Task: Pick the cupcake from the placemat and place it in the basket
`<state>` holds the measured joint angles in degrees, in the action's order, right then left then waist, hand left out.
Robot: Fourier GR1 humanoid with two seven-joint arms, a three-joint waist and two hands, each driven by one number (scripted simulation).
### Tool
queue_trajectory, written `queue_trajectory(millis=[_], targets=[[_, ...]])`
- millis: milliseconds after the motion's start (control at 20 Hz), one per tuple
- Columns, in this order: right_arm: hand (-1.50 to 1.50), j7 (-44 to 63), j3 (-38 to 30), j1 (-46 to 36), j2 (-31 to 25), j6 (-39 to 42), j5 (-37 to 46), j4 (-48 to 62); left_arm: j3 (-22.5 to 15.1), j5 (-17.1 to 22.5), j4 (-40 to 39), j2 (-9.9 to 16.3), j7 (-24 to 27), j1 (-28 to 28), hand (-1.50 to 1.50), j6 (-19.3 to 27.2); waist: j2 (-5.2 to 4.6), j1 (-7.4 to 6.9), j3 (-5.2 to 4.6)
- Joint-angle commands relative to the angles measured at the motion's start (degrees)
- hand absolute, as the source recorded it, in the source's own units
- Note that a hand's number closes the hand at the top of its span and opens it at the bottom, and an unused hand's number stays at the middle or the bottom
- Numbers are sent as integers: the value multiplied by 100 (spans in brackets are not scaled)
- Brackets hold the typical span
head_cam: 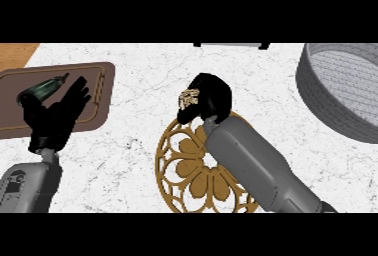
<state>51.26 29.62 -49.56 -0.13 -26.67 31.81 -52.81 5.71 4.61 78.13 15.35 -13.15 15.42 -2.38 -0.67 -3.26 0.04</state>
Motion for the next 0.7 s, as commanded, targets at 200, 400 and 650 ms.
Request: queue_trajectory(millis=[200,400,650], targets=[[150,143,185,-996,13,-1677,468,-145,102,-37,-92,24,4,-49,0,71,49,149,-8],[150,1528,232,-1580,12,-1626,1216,-338,251,104,49,178,70,-350,0,-113,112,251,-12],[150,1881,-432,-2221,-163,-794,1657,-258,249,-48,-454,-1,165,60,0,124,91,423,-11]])
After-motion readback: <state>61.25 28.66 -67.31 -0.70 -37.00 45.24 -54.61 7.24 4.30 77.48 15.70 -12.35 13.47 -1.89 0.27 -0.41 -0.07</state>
